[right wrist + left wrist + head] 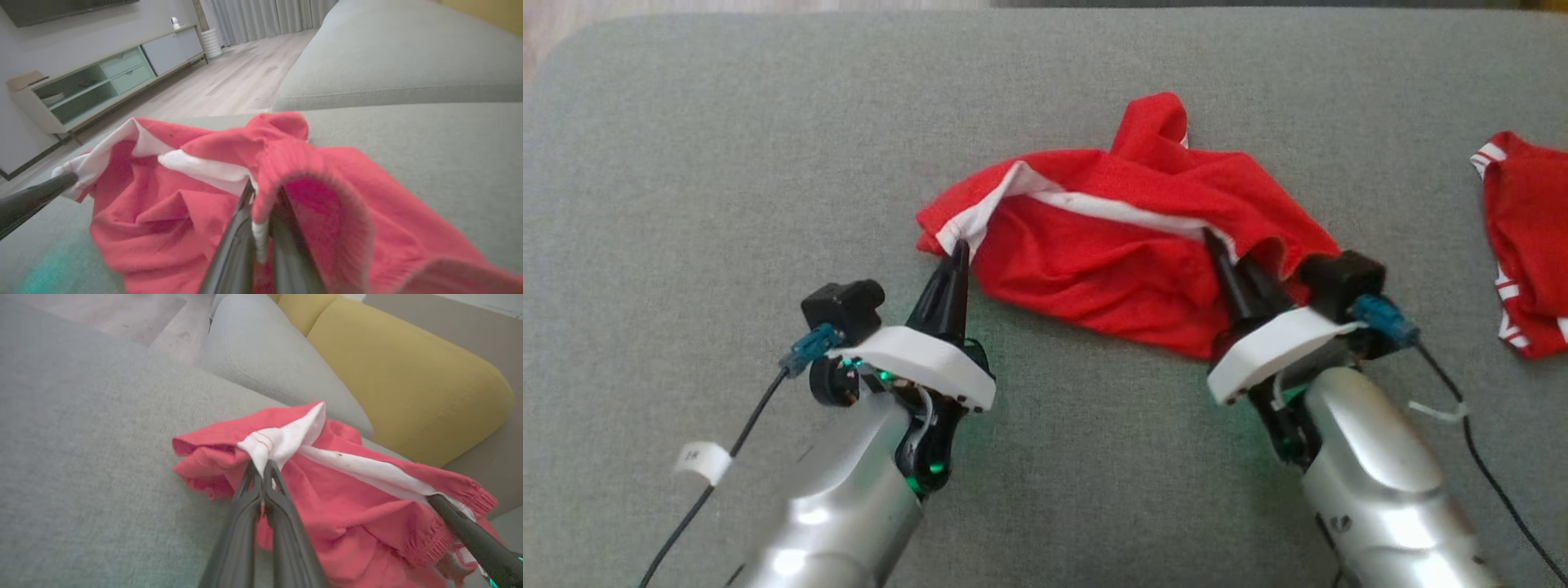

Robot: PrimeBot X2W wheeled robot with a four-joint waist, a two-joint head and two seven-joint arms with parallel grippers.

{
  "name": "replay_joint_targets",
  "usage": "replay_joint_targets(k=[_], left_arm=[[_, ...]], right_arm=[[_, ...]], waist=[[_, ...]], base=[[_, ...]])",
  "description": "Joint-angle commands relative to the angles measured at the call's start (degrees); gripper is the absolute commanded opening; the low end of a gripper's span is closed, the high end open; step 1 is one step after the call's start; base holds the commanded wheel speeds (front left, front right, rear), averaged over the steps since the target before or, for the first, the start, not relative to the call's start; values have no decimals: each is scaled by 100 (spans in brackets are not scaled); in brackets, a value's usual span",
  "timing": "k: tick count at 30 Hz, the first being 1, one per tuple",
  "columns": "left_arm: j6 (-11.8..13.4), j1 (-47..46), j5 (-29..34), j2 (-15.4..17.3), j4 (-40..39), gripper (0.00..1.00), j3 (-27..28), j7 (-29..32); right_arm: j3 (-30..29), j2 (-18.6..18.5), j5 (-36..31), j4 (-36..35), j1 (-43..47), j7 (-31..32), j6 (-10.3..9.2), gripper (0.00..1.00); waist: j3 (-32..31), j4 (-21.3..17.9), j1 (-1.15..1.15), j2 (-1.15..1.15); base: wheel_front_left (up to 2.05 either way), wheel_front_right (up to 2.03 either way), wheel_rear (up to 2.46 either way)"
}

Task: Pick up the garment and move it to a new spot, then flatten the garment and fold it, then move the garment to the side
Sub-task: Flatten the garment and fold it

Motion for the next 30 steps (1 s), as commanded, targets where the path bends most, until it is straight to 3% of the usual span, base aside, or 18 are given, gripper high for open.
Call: replay_joint_targets(k=[1,9,13,14,20,25,30], left_arm=[[-2,-165,144,232,-379,0,274,-109],[242,-137,579,1092,-2105,0,448,-28],[534,-303,724,1641,-3393,0,548,479],[534,-303,724,1641,-3393,0,548,479],[980,-747,812,2383,-5167,0,769,1550],[1245,-1059,764,2724,-6059,0,907,2262],[1402,-1197,629,2780,-6314,0,995,2579]], right_arm=[[-193,35,-163,-313,-157,-111,37,0],[-1072,35,-733,-1589,58,85,37,0],[-1284,35,-941,-2707,233,590,37,0],[-1284,35,-941,-2707,233,590,37,0],[-1431,32,-1248,-4475,288,1500,37,0],[-1531,-33,-1277,-5553,250,2123,37,0],[-1685,-89,-1251,-5898,142,2521,37,0]], waist=[[-164,25,0,0],[-789,61,0,0],[-1132,13,0,0],[-1132,13,0,0],[-1423,-120,0,0],[-1405,-177,0,0],[-1107,-191,0,0]], base=[[0,0,0],[0,0,0],[0,0,0],[0,0,0],[0,0,0],[0,0,0],[0,0,0]])
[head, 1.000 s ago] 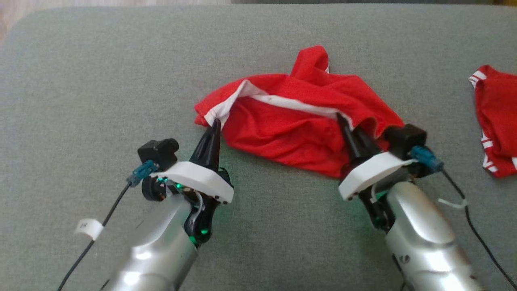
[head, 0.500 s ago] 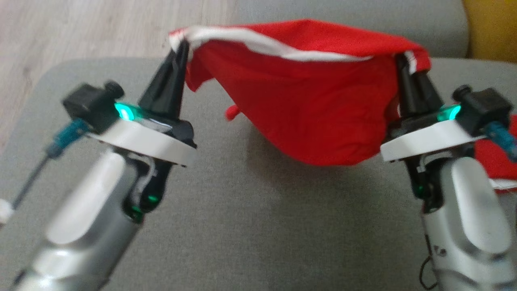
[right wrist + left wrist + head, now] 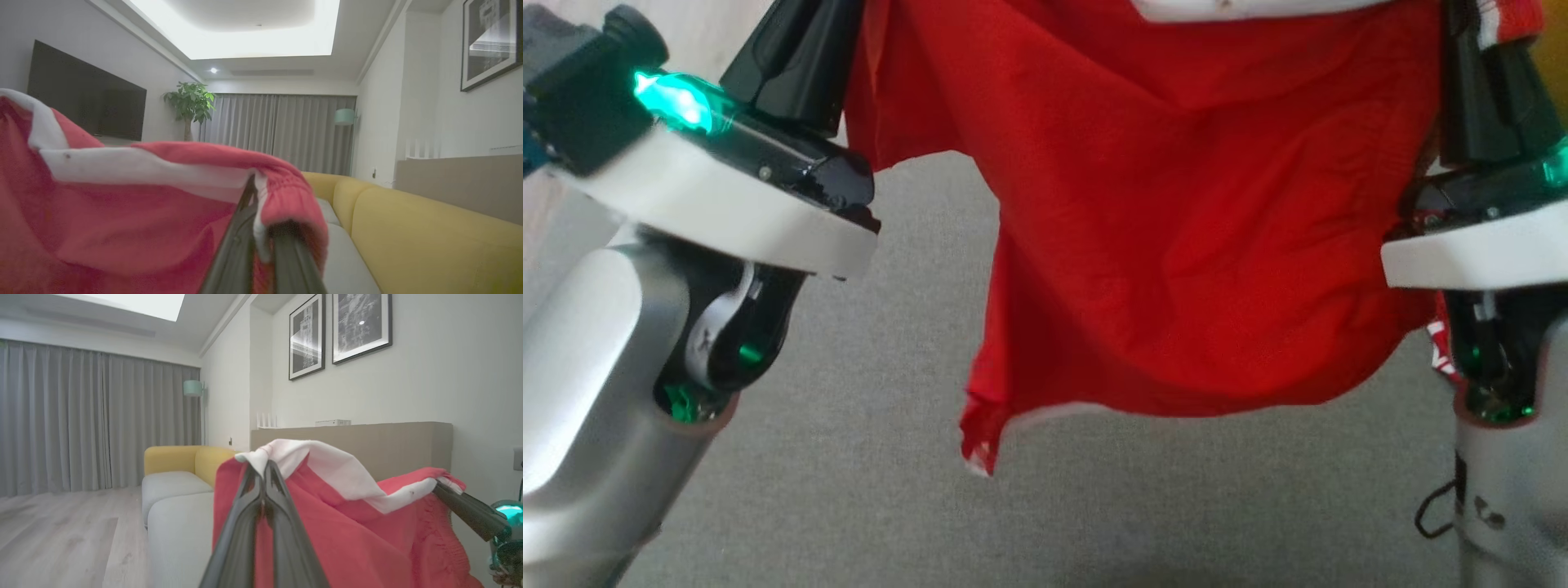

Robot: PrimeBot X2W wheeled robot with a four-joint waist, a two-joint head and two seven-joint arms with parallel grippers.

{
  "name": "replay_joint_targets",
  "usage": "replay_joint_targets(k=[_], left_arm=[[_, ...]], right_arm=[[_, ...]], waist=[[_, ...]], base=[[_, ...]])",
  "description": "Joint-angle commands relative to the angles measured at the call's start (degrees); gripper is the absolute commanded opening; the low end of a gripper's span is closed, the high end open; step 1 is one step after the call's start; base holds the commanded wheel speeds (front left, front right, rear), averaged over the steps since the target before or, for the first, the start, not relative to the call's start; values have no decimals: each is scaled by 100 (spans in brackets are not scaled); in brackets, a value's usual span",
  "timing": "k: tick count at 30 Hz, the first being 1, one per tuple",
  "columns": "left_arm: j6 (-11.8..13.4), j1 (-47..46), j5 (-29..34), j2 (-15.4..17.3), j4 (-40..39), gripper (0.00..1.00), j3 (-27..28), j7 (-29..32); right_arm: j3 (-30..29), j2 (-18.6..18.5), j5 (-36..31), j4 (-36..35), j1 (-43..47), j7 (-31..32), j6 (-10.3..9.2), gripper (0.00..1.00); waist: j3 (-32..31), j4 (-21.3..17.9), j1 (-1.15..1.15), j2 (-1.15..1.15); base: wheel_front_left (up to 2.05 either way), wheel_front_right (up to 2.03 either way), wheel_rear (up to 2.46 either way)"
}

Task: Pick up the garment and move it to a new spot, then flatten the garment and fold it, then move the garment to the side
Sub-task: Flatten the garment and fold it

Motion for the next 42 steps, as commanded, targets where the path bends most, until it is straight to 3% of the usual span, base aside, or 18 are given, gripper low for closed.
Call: replay_joint_targets(k=[1,8,11,15,19,24,32,37,42], left_arm=[[51,-363,-84,192,-79,0,327,62],[-118,-902,-85,48,852,0,361,14],[-352,-1684,167,-193,1862,0,352,-308],[-554,-2348,357,-540,2789,0,327,-774],[-727,-2476,350,-837,3374,0,300,-1214],[-1009,-2056,301,-950,3728,0,197,-1701],[-1225,-1049,199,-947,3620,0,170,-2388],[-1241,-171,228,-941,3177,0,173,-2613],[-1090,1064,396,-853,2374,0,99,-2677]], right_arm=[[76,15,21,-112,-366,116,37,0],[211,-166,-18,1247,-1537,159,37,0],[269,-173,-291,2414,-2726,-255,37,0],[205,-36,-645,3469,-3656,-745,37,0],[211,67,-927,4310,-4042,-1234,37,0],[431,122,-931,5000,-3842,-1809,37,0],[669,135,-647,5136,-3071,-2399,37,0],[815,136,-477,4694,-2222,-2531,37,0],[878,137,-258,3819,-895,-2476,37,0]], waist=[[242,-5,1,0],[1245,-25,1,0],[1741,4,1,0],[2186,67,1,0],[2612,130,1,0],[2947,159,1,0],[2837,175,1,0],[2477,209,1,0],[1777,245,1,0]], base=[[0,0,0],[0,0,0],[0,0,0],[0,0,0],[0,0,0],[0,0,0],[0,0,0],[0,0,0],[0,0,0]])
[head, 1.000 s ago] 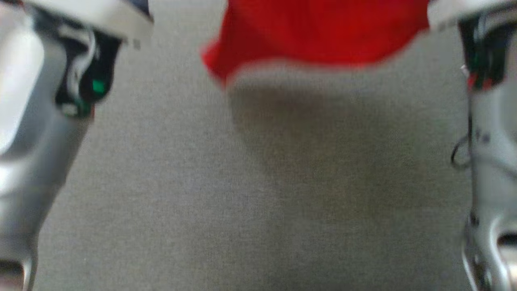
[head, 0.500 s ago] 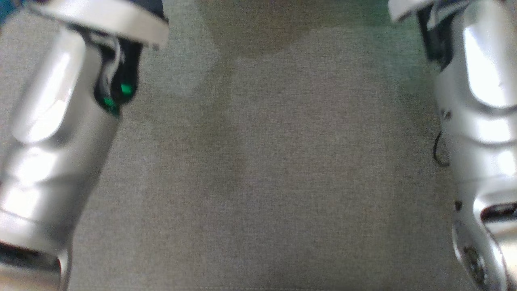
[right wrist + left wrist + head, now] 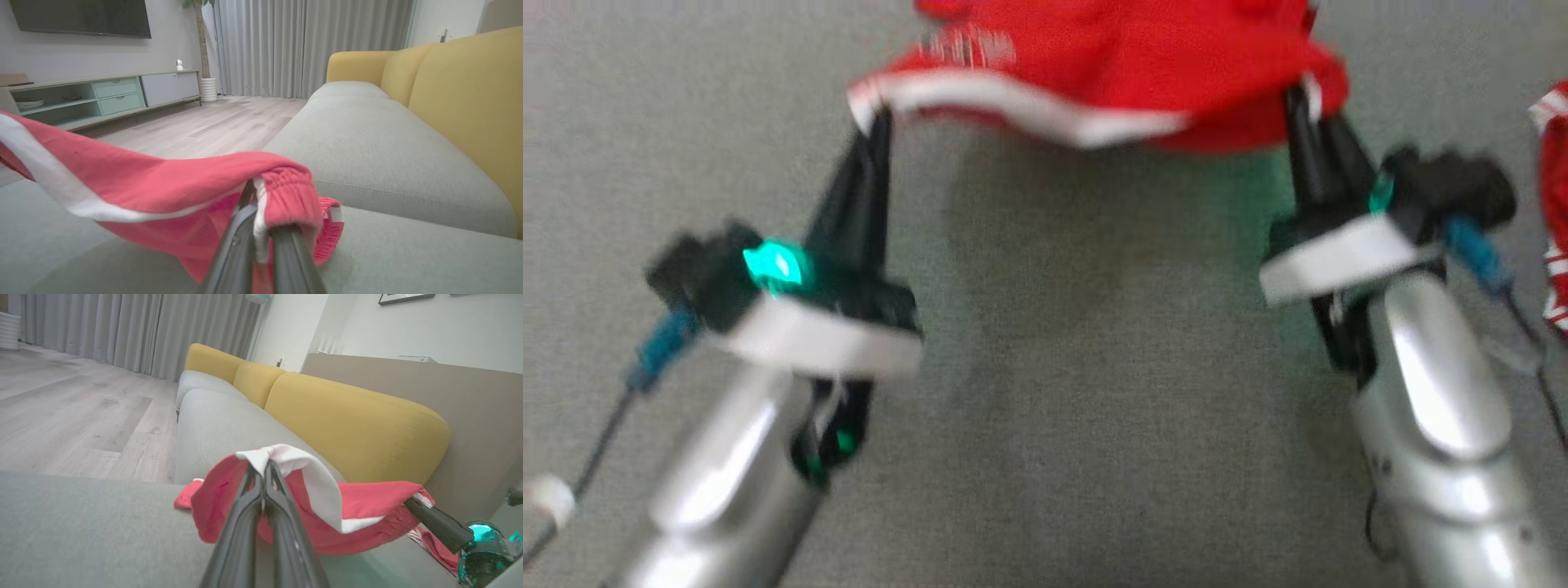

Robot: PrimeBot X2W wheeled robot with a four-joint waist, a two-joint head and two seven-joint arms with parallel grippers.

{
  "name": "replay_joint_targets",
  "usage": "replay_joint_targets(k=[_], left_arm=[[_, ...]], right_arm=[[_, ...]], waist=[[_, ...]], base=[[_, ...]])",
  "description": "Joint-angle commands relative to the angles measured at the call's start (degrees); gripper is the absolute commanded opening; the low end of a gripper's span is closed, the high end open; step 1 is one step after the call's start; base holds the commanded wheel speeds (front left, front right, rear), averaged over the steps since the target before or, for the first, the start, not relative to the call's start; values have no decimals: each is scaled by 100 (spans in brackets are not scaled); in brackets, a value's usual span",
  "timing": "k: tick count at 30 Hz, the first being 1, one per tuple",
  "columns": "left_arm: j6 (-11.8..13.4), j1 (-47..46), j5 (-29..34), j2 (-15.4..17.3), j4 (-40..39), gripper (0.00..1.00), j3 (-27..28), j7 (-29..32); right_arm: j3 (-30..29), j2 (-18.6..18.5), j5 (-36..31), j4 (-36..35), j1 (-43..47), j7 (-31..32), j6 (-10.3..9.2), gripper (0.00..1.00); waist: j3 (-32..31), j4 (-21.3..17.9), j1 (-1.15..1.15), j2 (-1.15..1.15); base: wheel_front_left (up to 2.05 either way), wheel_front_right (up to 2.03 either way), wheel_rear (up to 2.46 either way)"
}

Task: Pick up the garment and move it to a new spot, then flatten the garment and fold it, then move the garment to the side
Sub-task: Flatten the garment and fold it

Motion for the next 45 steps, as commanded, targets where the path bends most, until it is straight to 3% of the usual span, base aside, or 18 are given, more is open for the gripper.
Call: replay_joint_targets(k=[1,11,17,22,32,38,45], left_arm=[[50,87,56,242,-330,0,145,-54],[893,2035,100,995,-2503,0,-73,480],[1187,2568,-67,1222,-2973,0,-93,794],[968,2333,-489,1118,-2455,0,-28,975],[279,472,-841,1015,-788,0,-12,1946],[-5,-722,-1067,959,442,0,5,2710],[-199,-1539,-1025,934,1342,0,35,2892]], right_arm=[[107,134,44,-347,222,38,37,0],[79,69,76,-2743,2806,934,37,0],[52,33,152,-3487,3586,1456,37,0],[-51,75,261,-3264,3424,1524,37,0],[-69,120,290,-2203,2102,1623,37,0],[218,131,303,-1356,1234,1489,37,0],[495,133,599,-694,611,1210,37,0]], waist=[[-406,29,2,0],[-1176,-14,2,0],[-1135,-100,2,0],[-917,-184,2,0],[-193,-438,2,0],[216,-706,2,0],[462,-957,2,0]], base=[[0,0,0],[0,0,0],[0,0,0],[0,0,0],[0,0,0],[0,0,0],[0,0,0]])
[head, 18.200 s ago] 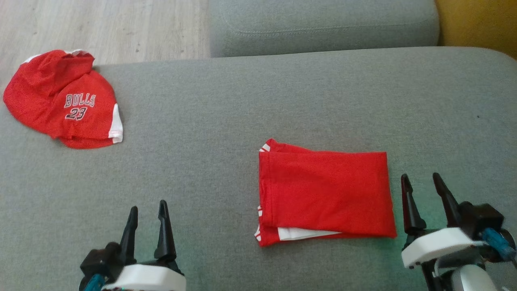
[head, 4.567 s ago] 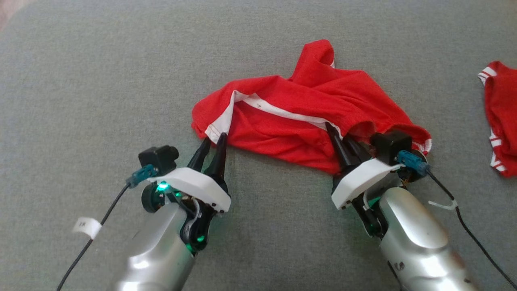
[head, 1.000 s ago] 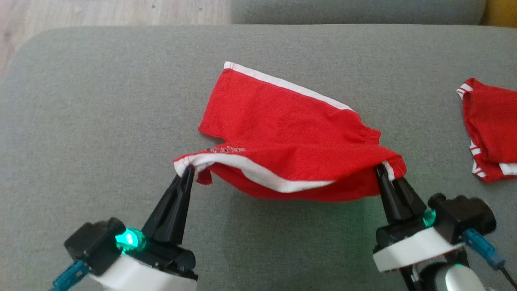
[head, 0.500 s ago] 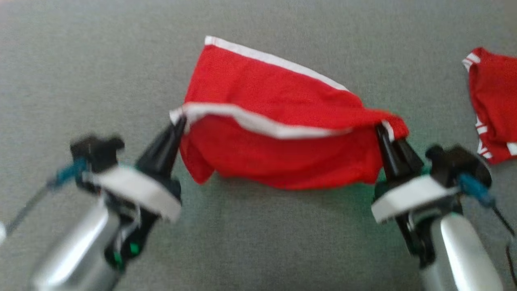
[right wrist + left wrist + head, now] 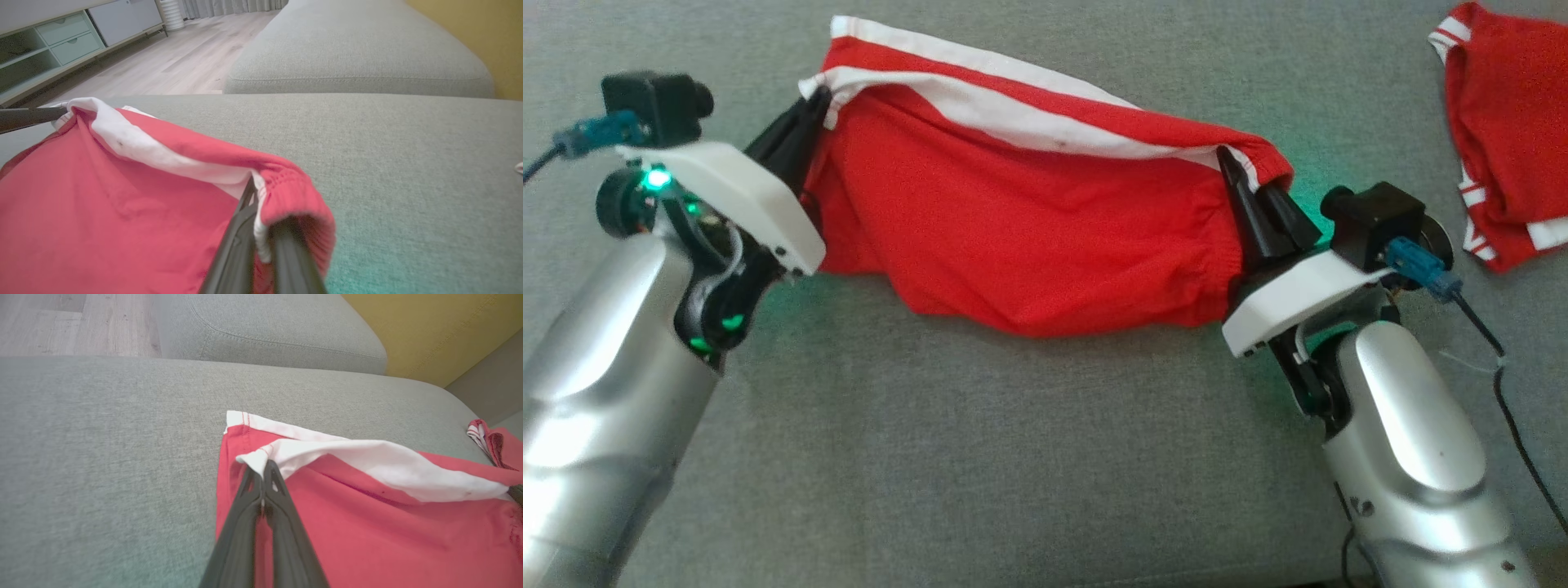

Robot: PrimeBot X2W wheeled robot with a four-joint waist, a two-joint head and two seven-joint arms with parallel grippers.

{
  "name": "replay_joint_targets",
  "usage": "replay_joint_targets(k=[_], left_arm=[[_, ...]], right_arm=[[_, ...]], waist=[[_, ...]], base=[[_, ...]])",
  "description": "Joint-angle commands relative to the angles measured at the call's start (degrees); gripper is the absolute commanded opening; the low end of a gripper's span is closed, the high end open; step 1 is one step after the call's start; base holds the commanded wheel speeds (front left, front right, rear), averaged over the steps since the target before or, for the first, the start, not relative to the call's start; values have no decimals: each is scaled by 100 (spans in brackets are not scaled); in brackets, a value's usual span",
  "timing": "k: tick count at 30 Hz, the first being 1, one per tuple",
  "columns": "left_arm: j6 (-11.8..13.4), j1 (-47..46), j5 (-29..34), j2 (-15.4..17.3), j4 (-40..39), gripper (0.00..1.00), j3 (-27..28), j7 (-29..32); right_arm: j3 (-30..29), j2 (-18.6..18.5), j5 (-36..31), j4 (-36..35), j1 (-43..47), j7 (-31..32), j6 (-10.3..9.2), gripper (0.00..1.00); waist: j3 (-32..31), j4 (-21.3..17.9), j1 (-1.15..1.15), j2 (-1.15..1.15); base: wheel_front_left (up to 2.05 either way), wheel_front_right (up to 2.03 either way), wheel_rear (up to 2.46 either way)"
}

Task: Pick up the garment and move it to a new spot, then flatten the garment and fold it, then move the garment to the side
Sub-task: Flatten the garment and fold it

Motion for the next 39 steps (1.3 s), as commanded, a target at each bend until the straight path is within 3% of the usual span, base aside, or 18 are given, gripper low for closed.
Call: replay_joint_targets(k=[1,3,4,6,7,8,9,10,14,23,31,39], left_arm=[[-44,-287,37,173,-38,0,278,4],[-71,-427,55,148,145,0,263,24],[-78,-485,56,133,240,0,249,58],[-106,-593,72,112,391,0,221,89],[-107,-638,82,96,456,0,225,65],[-111,-678,86,78,502,10,240,19],[-116,-715,92,63,532,49,270,-66],[-120,-737,95,55,566,100,293,-133],[-186,-754,165,50,565,100,305,-436],[-234,-181,16,125,-7,100,473,-1085],[68,609,67,68,-526,100,337,-1297],[277,1148,128,-313,-533,100,106,-1608]], right_arm=[[141,51,65,-87,-136,-75,37,0],[201,51,114,53,-245,-136,37,0],[231,51,141,115,-290,-165,37,7],[311,51,212,217,-360,-212,37,44],[356,51,244,245,-389,-255,37,100],[386,52,272,269,-407,-289,37,100],[423,52,306,279,-417,-321,37,100],[450,52,337,282,-420,-351,37,100],[433,52,320,228,-368,-480,37,100],[-181,52,101,-397,327,-555,37,100],[-707,52,-159,-1013,895,-293,37,100],[-893,52,-207,-1168,1158,74,37,100]], waist=[[86,-90,-1,0],[127,-128,-1,0],[139,-141,-1,0],[158,-163,-1,0],[161,-168,-1,0],[159,-170,-1,0],[154,-170,-1,0],[144,-170,-1,0],[48,-126,-1,0],[-358,83,-1,0],[-568,194,-1,0],[-533,196,-1,0]], base=[[0,0,0],[0,0,0],[0,0,0],[0,0,0],[0,0,0],[0,0,0],[0,0,0],[0,0,0],[0,0,0],[0,0,0],[0,0,0],[0,0,0]])
